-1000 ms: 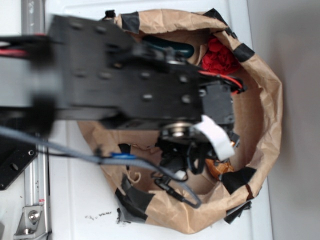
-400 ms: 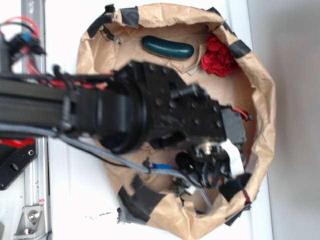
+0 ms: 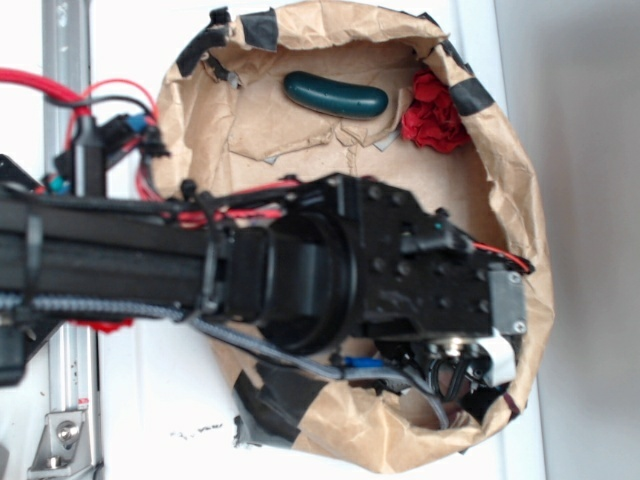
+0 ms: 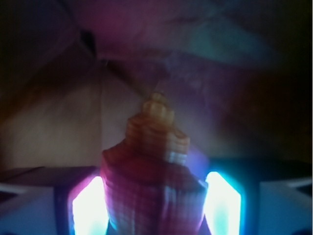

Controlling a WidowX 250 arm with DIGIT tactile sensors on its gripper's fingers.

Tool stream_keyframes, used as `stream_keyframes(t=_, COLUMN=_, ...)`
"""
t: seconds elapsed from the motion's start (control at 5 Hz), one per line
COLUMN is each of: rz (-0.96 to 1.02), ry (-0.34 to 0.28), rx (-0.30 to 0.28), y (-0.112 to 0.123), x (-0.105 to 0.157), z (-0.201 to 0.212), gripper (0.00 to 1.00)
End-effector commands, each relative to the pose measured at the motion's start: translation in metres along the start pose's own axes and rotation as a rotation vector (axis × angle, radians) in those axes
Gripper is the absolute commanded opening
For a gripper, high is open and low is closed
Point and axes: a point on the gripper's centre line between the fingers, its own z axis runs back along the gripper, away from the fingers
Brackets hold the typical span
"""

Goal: Grab the shell.

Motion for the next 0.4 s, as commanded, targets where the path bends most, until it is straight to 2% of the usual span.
stream_keyframes(t=0.0, rz=0.254, ry=-0.107, rx=0.103, y=0.028, x=-0.009, z=0.125, gripper=0.00)
stream_keyframes(t=0.2, rz=0.492, ry=-0.064, rx=0.175, y=0.027, x=-0.020, z=0.163, gripper=0.00)
